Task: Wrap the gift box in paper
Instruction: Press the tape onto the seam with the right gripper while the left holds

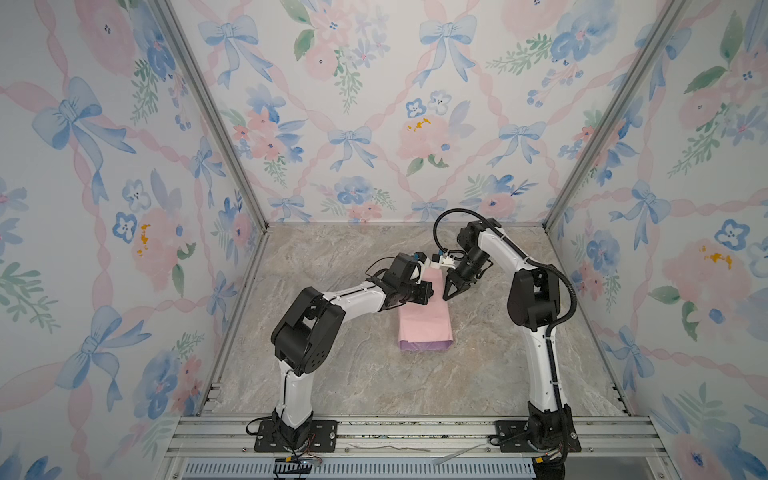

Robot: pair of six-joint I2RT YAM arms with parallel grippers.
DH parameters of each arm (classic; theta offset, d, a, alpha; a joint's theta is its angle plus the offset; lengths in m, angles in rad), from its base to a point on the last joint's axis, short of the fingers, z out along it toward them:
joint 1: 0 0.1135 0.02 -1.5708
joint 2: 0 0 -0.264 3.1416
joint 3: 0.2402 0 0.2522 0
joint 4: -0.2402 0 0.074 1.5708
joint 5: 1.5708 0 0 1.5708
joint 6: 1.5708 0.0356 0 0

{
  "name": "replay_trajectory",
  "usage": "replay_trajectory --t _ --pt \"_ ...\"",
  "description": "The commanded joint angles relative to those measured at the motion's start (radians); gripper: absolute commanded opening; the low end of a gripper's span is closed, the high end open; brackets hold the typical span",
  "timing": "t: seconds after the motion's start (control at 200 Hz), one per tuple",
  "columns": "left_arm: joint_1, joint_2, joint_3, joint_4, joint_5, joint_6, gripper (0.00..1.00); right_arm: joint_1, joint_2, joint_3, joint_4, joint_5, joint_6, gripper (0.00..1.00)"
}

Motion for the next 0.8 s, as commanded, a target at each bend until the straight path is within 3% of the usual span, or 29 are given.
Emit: replay_trajectory --t 0.0,0.795 --pt "-0.013 0.019 0.015 -0.057 0.004 0.008 0.02 0.003 0.014 0.022 -0.012 0.005 0.009 0.00" --pt "-0.018 -0.004 0.025 0.069 0.043 -0.011 0.02 0.001 0.018 0.014 -0.007 0.004 0.007 0.00"
